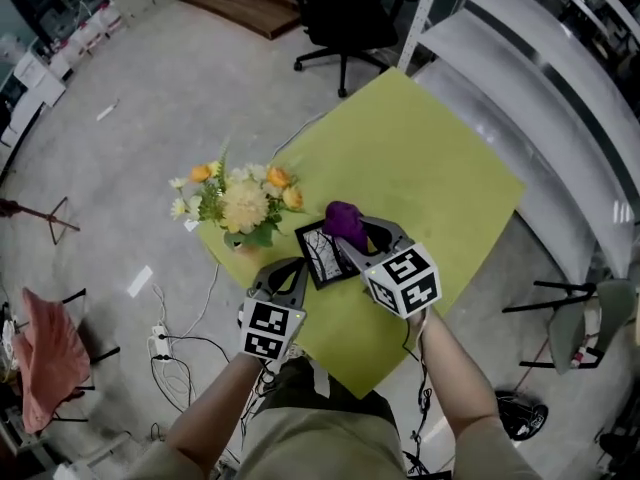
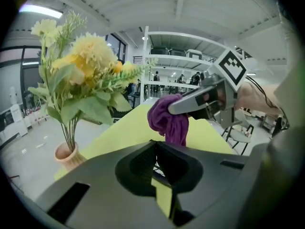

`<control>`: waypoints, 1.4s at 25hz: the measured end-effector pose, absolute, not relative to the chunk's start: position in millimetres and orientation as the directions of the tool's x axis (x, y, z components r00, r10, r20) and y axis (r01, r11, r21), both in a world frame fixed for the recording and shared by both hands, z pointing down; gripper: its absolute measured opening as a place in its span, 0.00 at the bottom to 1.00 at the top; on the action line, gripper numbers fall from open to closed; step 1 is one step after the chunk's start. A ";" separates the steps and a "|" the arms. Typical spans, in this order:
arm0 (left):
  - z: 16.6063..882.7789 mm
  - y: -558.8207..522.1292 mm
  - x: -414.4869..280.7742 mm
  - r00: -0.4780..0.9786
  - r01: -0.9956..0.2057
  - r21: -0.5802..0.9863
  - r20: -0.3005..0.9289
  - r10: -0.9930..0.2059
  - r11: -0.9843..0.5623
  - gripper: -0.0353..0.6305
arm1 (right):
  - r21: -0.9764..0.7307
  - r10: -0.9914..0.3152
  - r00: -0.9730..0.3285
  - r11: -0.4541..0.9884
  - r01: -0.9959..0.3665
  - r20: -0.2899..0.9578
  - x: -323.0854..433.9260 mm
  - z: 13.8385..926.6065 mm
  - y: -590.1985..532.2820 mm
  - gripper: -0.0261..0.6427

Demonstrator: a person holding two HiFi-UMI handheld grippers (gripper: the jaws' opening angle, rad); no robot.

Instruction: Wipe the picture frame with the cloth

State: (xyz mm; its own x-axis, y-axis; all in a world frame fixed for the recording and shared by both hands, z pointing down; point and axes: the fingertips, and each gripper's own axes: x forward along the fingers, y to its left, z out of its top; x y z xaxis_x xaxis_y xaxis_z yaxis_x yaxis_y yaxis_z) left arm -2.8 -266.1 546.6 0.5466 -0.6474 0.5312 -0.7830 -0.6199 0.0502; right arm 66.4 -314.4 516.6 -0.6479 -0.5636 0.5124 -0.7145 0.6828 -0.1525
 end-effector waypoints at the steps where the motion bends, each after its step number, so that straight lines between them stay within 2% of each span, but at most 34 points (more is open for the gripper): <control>1: 553.8 -267.4 -1.2 0.540 -0.788 0.053 0.539 -0.647 -0.613 0.06 | -0.159 -0.541 -0.662 0.700 -0.696 0.519 62.2 522.7 -316.7 0.28; 10: 616.9 -267.2 6.0 0.501 -0.809 0.085 0.616 -0.607 -0.582 0.06 | -0.204 -0.393 -0.737 0.793 -0.574 0.550 15.8 574.0 -320.1 0.28; 21: 655.2 -265.5 7.6 0.493 -0.798 0.094 0.670 -0.555 -0.595 0.06 | -0.199 -0.299 -0.695 0.819 -0.539 0.654 -7.6 637.6 -315.9 0.28; 27: 656.5 -264.8 8.4 0.496 -0.798 0.092 0.662 -0.562 -0.595 0.06 | -0.161 -0.323 -0.668 0.816 -0.556 0.671 -1.6 649.3 -317.4 0.28; 35: 656.4 -264.1 6.9 0.504 -0.785 0.084 0.661 -0.555 -0.614 0.06 | -0.126 -0.391 -0.596 0.755 -0.643 0.701 37.9 652.3 -334.9 0.27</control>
